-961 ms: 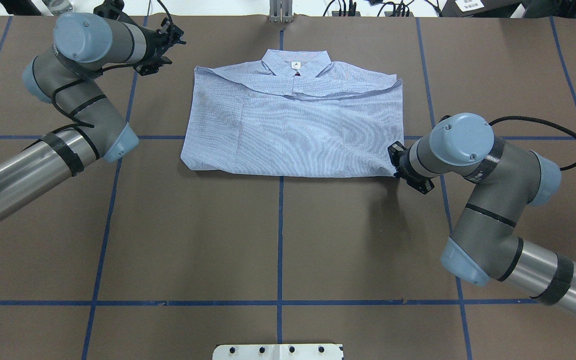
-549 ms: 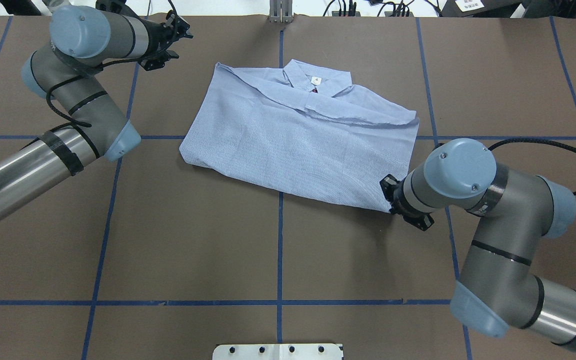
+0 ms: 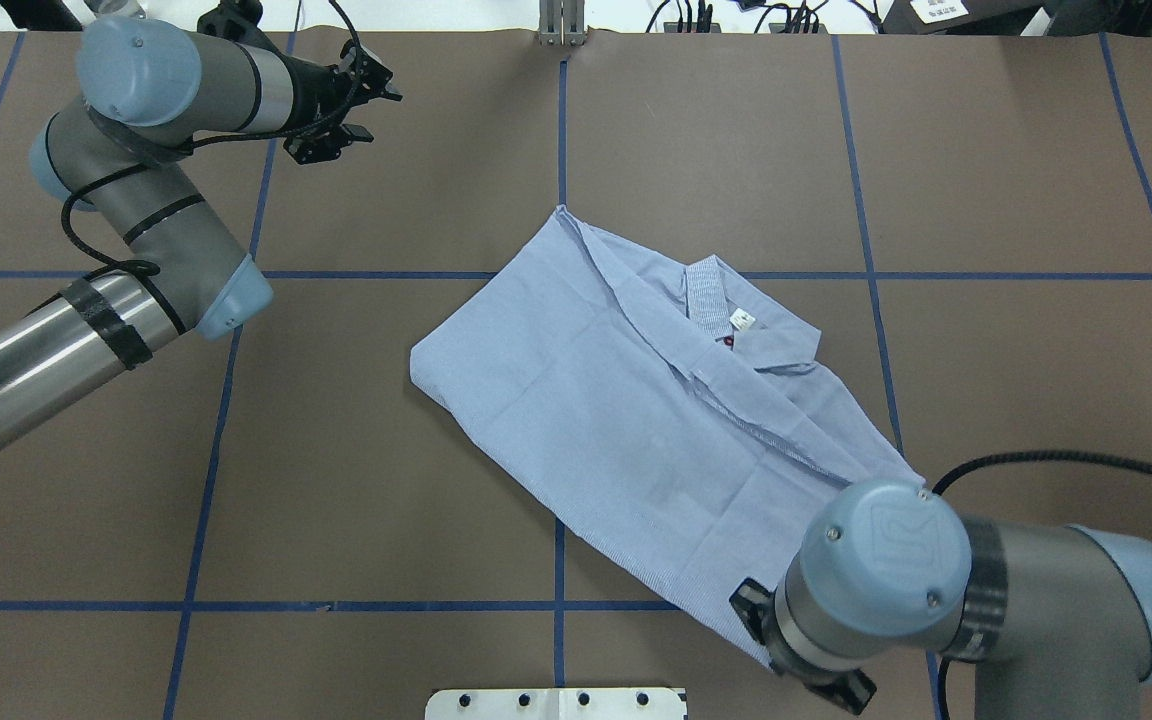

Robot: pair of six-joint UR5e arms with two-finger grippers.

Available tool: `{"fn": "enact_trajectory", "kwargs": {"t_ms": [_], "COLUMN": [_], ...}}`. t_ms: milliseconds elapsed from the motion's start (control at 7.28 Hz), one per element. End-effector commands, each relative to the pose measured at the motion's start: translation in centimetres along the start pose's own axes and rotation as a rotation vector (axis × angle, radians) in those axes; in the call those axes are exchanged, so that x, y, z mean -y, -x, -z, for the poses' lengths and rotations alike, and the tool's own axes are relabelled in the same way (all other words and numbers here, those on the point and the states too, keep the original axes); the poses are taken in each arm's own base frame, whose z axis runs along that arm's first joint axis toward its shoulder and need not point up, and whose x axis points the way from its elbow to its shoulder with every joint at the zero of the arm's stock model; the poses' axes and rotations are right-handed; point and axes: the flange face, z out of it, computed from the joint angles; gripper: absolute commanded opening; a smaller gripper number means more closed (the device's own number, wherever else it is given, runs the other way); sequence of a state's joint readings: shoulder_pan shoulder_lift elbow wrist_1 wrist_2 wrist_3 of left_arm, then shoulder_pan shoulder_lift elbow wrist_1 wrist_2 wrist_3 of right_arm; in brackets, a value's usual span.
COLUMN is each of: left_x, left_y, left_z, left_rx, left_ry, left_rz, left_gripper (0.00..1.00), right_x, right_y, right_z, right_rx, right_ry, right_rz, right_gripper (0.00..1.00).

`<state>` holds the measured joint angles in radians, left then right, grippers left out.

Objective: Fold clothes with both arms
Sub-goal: 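Grasp the shirt edge with the right gripper and drag it toward the robot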

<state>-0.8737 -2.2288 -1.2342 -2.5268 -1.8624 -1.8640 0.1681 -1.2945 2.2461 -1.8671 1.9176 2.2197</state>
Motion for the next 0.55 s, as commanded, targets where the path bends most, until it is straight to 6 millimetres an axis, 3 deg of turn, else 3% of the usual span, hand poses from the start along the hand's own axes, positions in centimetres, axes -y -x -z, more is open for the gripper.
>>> {"fn": "enact_trajectory", "kwargs": {"t_ms": [0, 137, 275, 412], "left_x": [-2.5, -4.6, -7.3, -10.9], "left_y": [2.0, 2.1, 3.0, 4.8], "left_z": [3.1, 3.9, 5.4, 7.0], "left_rx": [-0.009, 0.009, 0.017, 0.049], "left_ry": [0.083, 0.114, 0.145, 0.175], "left_rz": [0.011, 0.084, 0.108, 0.128], "left_gripper": [0.66, 0.66, 0.66, 0.68], "right_x": [-4.4, -3.7, -1.5, 1.4], "right_y": [-2.3, -1.7, -0.2, 2.7], "right_z": [-1.7, -0.9, 2.7, 6.5], "right_rx": [-0.048, -0.027, 0.054, 0.151], "right_ry": [0.030, 0.028, 0.037, 0.027], "right_rz": [-0.011, -0.025, -0.064, -0.114], "right_gripper": [0.99, 1.00, 1.00, 1.00]}}
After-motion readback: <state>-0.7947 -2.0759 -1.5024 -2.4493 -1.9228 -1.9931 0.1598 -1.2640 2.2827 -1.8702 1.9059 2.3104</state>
